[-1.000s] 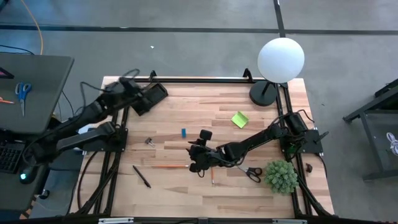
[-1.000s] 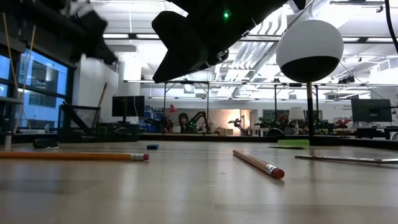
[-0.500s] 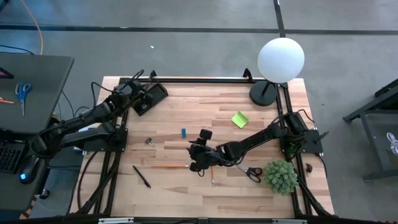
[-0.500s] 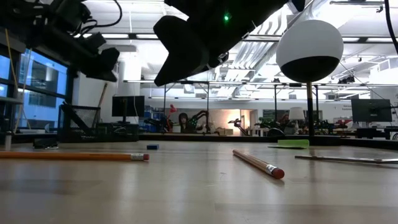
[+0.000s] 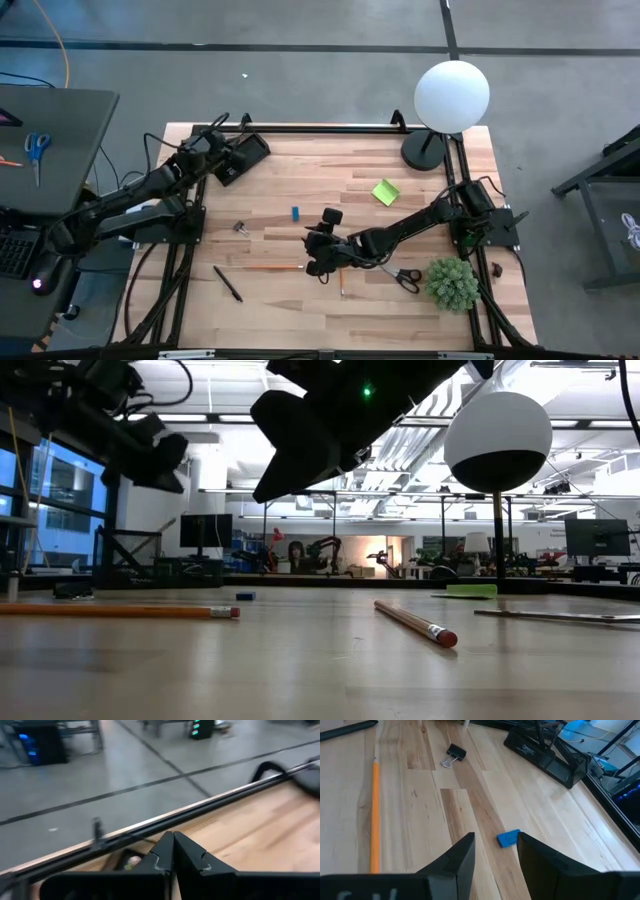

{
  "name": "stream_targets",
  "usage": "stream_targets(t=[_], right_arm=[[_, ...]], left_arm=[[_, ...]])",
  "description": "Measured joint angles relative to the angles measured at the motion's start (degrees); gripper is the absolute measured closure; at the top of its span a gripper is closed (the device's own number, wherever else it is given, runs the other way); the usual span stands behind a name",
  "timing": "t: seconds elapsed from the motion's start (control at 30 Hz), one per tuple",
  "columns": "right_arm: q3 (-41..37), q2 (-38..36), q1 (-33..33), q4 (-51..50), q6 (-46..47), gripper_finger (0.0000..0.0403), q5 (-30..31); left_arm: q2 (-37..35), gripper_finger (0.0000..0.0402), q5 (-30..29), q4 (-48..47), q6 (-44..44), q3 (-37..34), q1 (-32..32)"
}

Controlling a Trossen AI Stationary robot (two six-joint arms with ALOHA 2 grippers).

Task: Pick and place office supplies into organizer
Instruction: Put the blue eraser into the bottom left section of the desk organizer

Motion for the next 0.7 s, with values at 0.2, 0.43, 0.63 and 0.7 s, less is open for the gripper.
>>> stream_targets(t=[0.2, 0.43, 0.63, 0.7], right_arm=[[0.0, 0.0, 0.0, -0.1, 0.0, 0.0266, 1.2], [0.0, 0.1, -3.0, 1.4, 0.9, 0.0265, -9.0], [0.1, 3.1, -7.7, 7.2, 9.1, 0.0265, -12.0], [0.1, 5.3, -9.0, 12.1, 13.2, 0.0265, -11.8]], left_arm=[[-5.8, 0.0401, 13.4, 1.9, -1.7, 1.4, -0.3], [-11.0, 0.0401, 20.1, 5.5, 0.7, -0.6, -11.8], [-11.2, 0.0401, 9.3, 14.1, 0.9, -7.9, -27.3], [-10.9, 0.0401, 6.1, 19.4, 1.5, -11.0, -32.0]])
